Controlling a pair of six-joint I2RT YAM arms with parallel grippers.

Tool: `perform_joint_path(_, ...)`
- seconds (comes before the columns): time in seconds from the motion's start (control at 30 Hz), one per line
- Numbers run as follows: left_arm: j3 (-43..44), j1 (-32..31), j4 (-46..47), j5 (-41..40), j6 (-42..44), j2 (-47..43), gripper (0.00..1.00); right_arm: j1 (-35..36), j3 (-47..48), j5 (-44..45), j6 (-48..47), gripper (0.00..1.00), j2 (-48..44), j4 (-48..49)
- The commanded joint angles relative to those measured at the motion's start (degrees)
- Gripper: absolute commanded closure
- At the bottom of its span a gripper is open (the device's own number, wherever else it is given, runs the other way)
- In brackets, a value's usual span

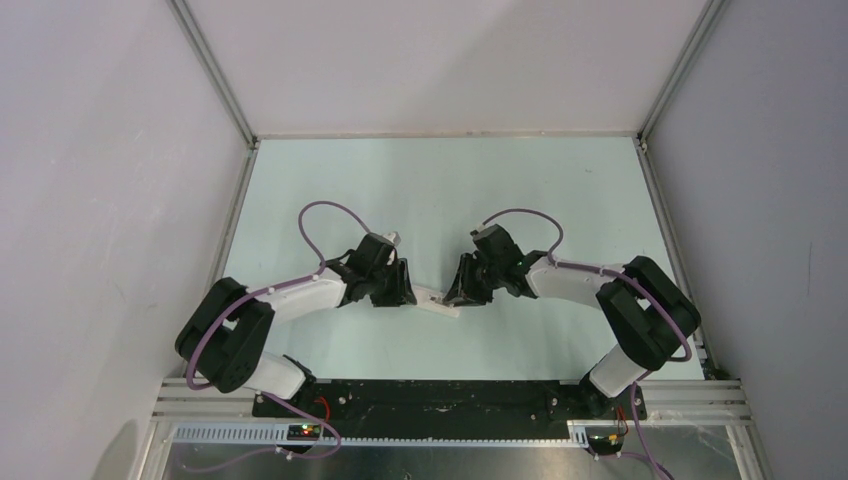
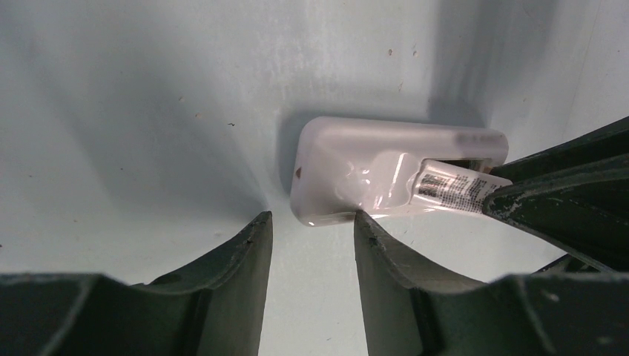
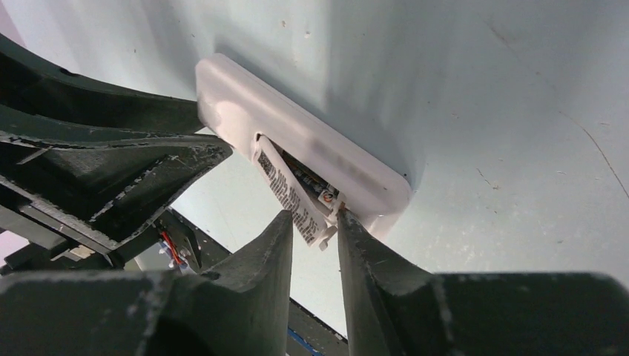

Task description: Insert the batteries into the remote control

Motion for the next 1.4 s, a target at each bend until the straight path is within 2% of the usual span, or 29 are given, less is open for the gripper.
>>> perform_joint_path(0.0, 0.1, 0.4, 0.6, -0.3, 1.2, 0.9, 0.51, 0.5, 2.3, 2.5, -1.6, 0.66, -1.8, -3.9)
perform_joint_path(0.47, 0.2, 0.3, 0.7, -0.6, 1.2, 0.9, 0.5, 0.6, 4.2, 4.8, -3.0, 0.58, -4.9, -7.3)
perform_joint_path(0.73, 0.2, 0.3, 0.7, -0.6, 1.2, 0.9, 0.5, 1.2, 4.2, 4.9, -2.2, 0.65, -5.5, -7.4)
perform_joint_path(1.1, 0.3, 0.3, 0.7, -0.5, 1.2, 0.9, 0.5, 2.6, 4.2, 4.0, -0.8, 0.65, -4.1, -6.1)
perform_joint_path(1.23, 0.3, 0.4, 0.7, -0.4, 1.2, 0.9, 0.5, 2.5, 4.3, 3.6, -0.5, 0.73, -3.2, -5.0)
perform_joint_path(1.37, 0.2, 0.4, 0.7, -0.3, 1.2, 0.9, 0.5, 2.5, 4.2, 3.5, -0.2, 0.75, -2.5, -4.3)
